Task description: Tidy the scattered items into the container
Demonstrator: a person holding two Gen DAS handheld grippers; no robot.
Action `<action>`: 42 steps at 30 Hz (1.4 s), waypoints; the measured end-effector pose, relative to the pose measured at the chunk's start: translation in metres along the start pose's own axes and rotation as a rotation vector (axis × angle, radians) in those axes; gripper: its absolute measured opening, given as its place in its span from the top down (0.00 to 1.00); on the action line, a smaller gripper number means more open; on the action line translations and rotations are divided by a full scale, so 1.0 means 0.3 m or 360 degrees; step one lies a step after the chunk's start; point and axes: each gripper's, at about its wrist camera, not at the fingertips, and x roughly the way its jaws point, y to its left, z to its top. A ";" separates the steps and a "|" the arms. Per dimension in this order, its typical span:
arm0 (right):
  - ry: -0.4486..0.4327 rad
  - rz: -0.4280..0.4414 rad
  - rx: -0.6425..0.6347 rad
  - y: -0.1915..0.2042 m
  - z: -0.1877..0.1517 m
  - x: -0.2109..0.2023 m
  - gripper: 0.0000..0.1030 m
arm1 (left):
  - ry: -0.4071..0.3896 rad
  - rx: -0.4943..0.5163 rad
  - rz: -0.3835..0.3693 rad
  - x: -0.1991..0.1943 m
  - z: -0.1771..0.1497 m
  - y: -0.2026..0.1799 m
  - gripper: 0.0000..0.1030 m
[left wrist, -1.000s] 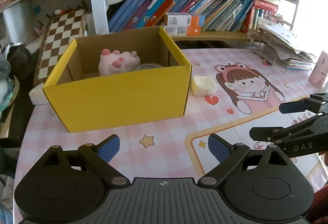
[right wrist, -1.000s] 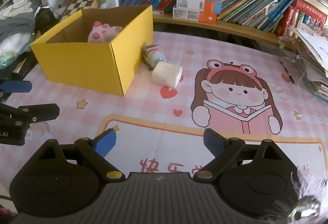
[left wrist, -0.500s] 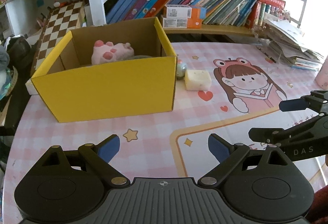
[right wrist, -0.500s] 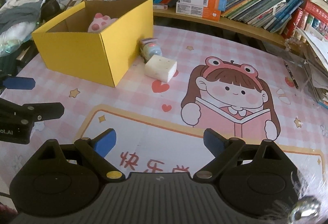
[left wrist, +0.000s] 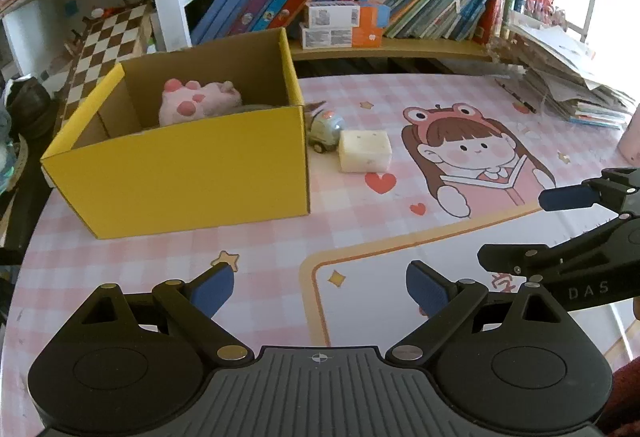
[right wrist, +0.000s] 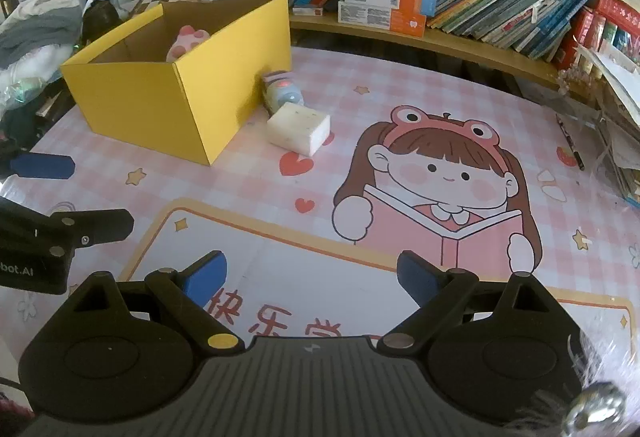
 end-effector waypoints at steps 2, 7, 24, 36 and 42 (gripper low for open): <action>0.0000 0.0004 0.0005 -0.013 -0.003 0.000 0.10 | 0.0004 0.0007 0.0000 0.004 0.003 -0.014 0.08; -0.0005 0.0014 0.0025 -0.044 -0.005 -0.002 0.10 | 0.0009 0.0024 0.0003 0.013 0.012 -0.043 0.08; -0.0141 -0.0013 0.0097 -0.188 0.097 0.015 0.10 | -0.0087 0.0206 -0.0110 0.069 0.125 -0.181 0.08; -0.0168 0.0023 0.0089 -0.238 0.187 0.081 0.13 | -0.0171 0.0261 -0.0087 0.170 0.201 -0.244 0.19; -0.0160 0.0114 -0.0001 -0.228 0.259 0.136 0.19 | -0.0174 0.0192 -0.0013 0.250 0.213 -0.258 0.28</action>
